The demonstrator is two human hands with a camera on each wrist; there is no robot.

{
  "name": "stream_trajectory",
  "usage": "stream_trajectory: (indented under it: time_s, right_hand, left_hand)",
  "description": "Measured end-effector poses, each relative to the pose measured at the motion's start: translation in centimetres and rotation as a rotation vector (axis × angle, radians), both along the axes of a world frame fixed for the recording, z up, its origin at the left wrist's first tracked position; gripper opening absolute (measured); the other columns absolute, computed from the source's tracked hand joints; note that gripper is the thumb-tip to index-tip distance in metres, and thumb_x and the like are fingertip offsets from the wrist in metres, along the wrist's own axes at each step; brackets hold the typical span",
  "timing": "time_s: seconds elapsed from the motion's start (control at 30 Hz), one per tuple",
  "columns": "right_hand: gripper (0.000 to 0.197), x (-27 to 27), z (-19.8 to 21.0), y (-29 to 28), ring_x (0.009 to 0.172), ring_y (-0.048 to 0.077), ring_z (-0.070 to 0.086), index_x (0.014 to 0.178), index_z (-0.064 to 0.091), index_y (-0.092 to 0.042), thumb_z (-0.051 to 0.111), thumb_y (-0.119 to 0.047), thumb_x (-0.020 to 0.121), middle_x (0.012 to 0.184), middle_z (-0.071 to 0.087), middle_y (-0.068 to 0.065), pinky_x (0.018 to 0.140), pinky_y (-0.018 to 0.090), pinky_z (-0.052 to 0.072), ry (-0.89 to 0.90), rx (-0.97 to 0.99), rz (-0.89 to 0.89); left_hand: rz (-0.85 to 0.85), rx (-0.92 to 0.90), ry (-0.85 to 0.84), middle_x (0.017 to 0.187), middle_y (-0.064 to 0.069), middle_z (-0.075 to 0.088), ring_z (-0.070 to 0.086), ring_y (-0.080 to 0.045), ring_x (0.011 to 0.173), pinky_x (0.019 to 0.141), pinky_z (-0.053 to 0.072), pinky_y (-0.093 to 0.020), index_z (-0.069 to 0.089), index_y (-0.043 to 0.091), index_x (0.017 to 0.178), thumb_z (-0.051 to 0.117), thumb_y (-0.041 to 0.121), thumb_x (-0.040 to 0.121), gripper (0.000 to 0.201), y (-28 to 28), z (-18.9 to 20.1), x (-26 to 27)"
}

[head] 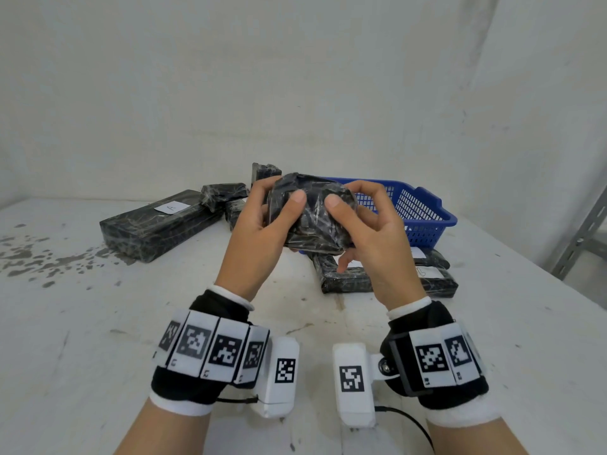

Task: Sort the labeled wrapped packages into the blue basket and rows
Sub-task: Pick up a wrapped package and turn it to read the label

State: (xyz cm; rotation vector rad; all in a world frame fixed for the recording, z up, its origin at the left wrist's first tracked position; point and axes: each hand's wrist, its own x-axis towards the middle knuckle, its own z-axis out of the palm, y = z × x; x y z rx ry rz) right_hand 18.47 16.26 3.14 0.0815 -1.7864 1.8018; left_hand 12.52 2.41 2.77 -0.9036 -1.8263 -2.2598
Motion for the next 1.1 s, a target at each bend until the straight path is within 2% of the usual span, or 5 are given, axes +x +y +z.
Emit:
stream_trajectory:
  time_s: [0.17,0.33,0.53,0.9,1.1]
  right_hand:
    - [0.031,-0.24,0.00,-0.01,0.078,0.019,0.072,0.117,0.053,-0.027,0.070,-0.023,0.091,0.116,0.068,0.012,0.046,0.033,0.055,0.076,0.033,-0.022]
    - [0.058,-0.62,-0.23,0.14,0.114,0.010,0.065,0.144,0.045,-0.027,0.070,-0.032,0.093,0.129,0.067,-0.007,0.102,0.040,0.052,0.097,0.085,-0.041]
    - [0.059,-0.35,0.16,-0.17,0.099,0.018,0.071,0.139,0.054,-0.025,0.064,-0.049,0.086,0.119,0.068,-0.001,0.058,0.034,0.056,0.059,0.081,-0.006]
    - [0.046,-0.66,-0.15,0.24,0.092,0.017,0.072,0.127,0.062,-0.025,0.064,-0.043,0.084,0.096,0.074,-0.013,0.060,0.033,0.057,0.032,0.007,0.021]
    - [0.030,-0.44,0.07,-0.02,0.092,0.014,0.073,0.122,0.063,-0.028,0.068,-0.029,0.092,0.107,0.072,-0.001,0.064,0.031,0.059,0.027,-0.021,0.045]
  left_hand:
    - [0.016,-0.010,0.073,0.116,0.002,0.068,0.065,-0.009,0.107,0.084,0.054,-0.023,0.055,0.026,0.130,0.060,0.026,0.093,0.038,-0.24,0.12,-0.04]
    - [0.067,-0.008,0.133,0.130,0.007,0.060,0.060,-0.012,0.117,0.077,0.058,-0.027,0.051,0.030,0.131,0.065,0.025,0.089,0.044,-0.41,0.08,-0.10]
    - [0.048,0.011,0.154,0.125,0.000,0.062,0.058,-0.015,0.119,0.092,0.055,-0.037,0.051,0.036,0.129,0.065,0.038,0.087,0.044,-0.61,0.29,-0.04]
    - [-0.022,0.035,-0.005,0.084,0.012,0.072,0.069,-0.010,0.080,0.060,0.056,-0.028,0.055,0.022,0.119,0.055,0.025,0.096,0.024,-0.66,0.70,0.35]
    - [-0.016,0.028,-0.047,0.087,0.005,0.071,0.067,-0.012,0.082,0.071,0.054,-0.031,0.063,0.013,0.106,0.063,0.025,0.091,0.019,-0.53,0.58,0.14]
